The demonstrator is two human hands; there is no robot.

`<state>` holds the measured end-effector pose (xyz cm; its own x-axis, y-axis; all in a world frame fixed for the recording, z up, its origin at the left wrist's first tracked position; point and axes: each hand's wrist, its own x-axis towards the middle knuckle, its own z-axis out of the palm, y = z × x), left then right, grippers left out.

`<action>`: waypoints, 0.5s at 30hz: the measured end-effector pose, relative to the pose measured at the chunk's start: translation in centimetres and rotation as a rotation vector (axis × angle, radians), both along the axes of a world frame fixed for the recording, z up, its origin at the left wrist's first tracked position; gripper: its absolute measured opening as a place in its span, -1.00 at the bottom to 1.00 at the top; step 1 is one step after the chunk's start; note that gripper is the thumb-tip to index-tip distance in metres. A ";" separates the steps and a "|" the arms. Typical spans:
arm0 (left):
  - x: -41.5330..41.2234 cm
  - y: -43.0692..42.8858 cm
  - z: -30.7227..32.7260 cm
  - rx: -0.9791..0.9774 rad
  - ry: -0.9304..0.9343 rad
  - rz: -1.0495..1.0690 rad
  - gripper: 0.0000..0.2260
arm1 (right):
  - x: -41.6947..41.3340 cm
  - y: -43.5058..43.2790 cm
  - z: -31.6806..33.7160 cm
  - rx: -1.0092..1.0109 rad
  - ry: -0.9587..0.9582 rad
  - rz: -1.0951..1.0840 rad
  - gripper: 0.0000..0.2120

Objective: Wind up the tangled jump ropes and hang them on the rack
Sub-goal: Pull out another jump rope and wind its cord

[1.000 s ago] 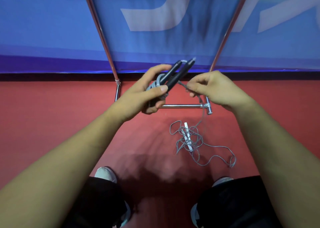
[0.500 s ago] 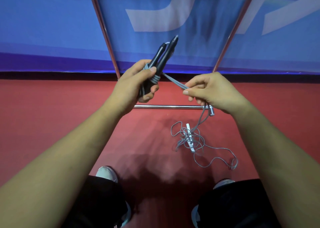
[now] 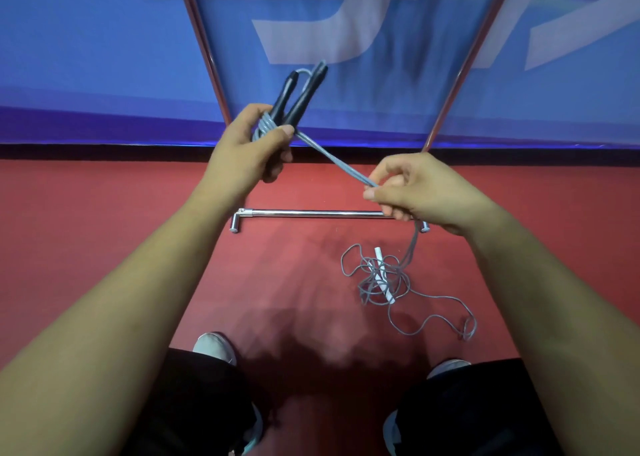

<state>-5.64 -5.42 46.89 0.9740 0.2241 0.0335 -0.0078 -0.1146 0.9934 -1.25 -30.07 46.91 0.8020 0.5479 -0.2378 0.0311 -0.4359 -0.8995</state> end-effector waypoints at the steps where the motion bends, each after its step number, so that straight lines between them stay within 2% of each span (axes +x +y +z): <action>1: 0.1 0.2 -0.1 -0.015 0.004 0.016 -0.90 | 0.1 -0.4 0.0 0.000 0.008 -0.015 -0.92; 4: 0.3 0.7 -0.7 0.097 0.027 0.036 -0.84 | 0.2 -0.8 0.4 -0.002 0.029 0.005 -0.91; 9: 0.3 1.1 -2.6 0.741 0.094 -0.009 -0.72 | -0.7 0.4 1.2 0.058 0.020 0.082 -0.80; 12: 0.1 0.1 -3.0 1.010 0.156 -0.120 -0.67 | -0.9 0.9 1.6 0.097 0.010 0.050 -0.84; 15: -0.3 -1.3 -3.1 1.134 0.228 -0.294 -0.64 | -0.8 1.0 2.0 0.066 -0.099 0.005 -0.89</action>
